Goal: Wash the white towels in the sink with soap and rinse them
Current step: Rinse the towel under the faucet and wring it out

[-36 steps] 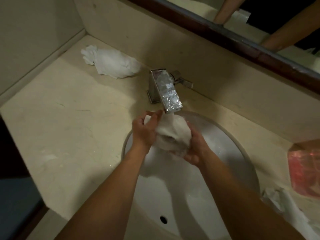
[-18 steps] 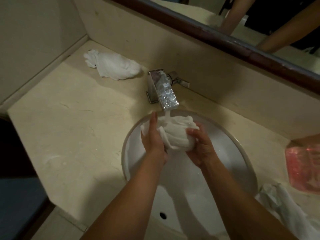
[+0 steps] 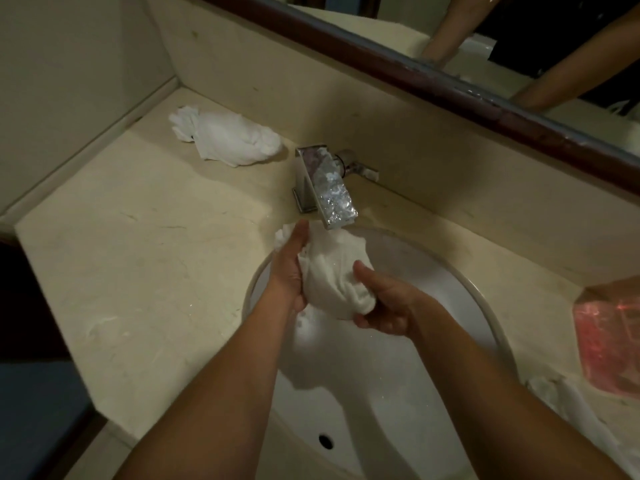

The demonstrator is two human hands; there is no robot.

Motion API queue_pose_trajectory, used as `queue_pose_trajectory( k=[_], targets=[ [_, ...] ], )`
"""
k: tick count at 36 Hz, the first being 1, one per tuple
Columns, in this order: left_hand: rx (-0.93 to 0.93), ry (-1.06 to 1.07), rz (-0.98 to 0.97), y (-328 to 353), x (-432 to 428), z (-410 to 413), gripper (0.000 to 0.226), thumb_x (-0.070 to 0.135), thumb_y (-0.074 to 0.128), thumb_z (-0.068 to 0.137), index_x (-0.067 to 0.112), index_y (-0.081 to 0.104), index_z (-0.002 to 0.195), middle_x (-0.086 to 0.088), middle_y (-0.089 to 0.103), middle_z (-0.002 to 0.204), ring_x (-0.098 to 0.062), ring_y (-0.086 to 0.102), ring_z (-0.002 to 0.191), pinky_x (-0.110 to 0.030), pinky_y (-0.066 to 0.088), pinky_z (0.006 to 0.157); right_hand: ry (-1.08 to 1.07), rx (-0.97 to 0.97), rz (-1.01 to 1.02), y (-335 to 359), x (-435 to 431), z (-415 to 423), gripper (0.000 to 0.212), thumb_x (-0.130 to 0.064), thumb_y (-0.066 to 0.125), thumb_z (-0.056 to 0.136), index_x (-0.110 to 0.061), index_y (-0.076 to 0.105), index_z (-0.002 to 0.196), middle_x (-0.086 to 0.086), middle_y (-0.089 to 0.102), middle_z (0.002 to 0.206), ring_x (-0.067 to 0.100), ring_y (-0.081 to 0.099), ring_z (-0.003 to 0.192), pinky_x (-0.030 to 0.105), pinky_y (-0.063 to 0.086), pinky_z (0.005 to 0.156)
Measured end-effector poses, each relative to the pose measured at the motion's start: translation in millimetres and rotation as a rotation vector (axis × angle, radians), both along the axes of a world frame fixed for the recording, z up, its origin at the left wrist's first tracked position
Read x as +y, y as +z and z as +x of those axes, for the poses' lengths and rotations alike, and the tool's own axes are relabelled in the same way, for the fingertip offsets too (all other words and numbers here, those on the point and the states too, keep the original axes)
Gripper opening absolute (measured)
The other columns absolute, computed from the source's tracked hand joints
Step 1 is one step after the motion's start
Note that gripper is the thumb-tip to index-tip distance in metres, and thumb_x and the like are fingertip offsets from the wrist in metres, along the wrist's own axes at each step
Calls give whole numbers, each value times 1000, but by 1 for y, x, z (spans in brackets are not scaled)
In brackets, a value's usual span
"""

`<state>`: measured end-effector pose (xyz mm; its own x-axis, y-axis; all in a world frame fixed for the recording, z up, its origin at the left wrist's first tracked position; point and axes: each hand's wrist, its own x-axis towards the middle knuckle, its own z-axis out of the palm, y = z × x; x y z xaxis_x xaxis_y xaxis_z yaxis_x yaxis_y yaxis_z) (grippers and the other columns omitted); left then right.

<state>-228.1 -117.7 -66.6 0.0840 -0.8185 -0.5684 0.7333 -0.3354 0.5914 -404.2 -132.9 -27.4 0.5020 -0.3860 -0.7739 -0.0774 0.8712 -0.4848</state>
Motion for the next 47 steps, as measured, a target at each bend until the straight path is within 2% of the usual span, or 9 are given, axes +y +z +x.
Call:
queue_pose_trajectory(
  k=[3,8,14,18,23,28,31,37,47],
  targets=[
    [-158,-30,-48,16,-9,7,82,53,85,82,-4,64,137,-32,67,132,-48,68,120,-65,54,104,34,28,-67,-1,-5,2,45,-34,82,73,-12,66,109,2,74,74,13,69,61,24,54,49],
    [-213,-4,8,22,-16,6,60,31,85,81,-5,70,126,-26,76,116,-46,72,112,-55,62,92,235,170,-219,7,-16,2,60,-36,91,61,-20,69,115,-4,77,83,13,69,78,29,54,63],
    [-209,13,39,14,-9,1,64,42,86,85,-1,68,129,-28,74,120,-45,72,113,-60,60,95,327,299,-332,14,-23,4,66,-32,104,54,-21,72,111,-5,77,83,17,70,85,32,53,66],
    [-259,79,40,17,-5,-5,24,42,80,79,19,82,85,-27,75,112,-36,74,99,-61,58,93,291,266,-411,13,-22,4,54,-17,96,71,-23,70,118,0,80,93,21,74,87,34,57,66],
    [-223,282,-3,14,-2,-8,79,43,84,78,-15,58,124,-36,68,115,-48,68,104,-56,59,90,-238,131,-467,-15,-1,1,69,-35,88,78,-28,63,141,9,74,130,37,69,123,61,56,99],
    [-224,301,19,20,-1,-21,47,40,86,81,4,66,104,-18,72,94,-34,70,87,-52,60,82,-429,204,-457,-12,14,31,62,-81,58,81,-42,70,126,-5,76,125,26,74,115,53,61,84],
    [-262,350,89,19,3,-29,23,26,78,95,11,68,81,-8,68,67,-24,66,60,-37,56,59,-475,222,-534,-8,9,40,48,-64,62,96,-23,77,116,4,80,114,25,76,109,50,59,99],
    [-199,477,138,10,10,-27,41,35,75,98,-3,76,115,-26,77,108,-43,75,103,-54,62,93,-576,397,-538,-15,2,48,28,-42,75,96,-21,73,77,-8,70,68,12,64,66,36,50,70],
    [-177,492,183,5,5,-24,49,42,75,89,-4,79,107,-30,76,108,-50,73,105,-58,61,93,-659,508,-479,-22,-1,53,44,-30,75,87,-24,61,46,-10,52,49,15,50,53,37,43,64]
  ],
)
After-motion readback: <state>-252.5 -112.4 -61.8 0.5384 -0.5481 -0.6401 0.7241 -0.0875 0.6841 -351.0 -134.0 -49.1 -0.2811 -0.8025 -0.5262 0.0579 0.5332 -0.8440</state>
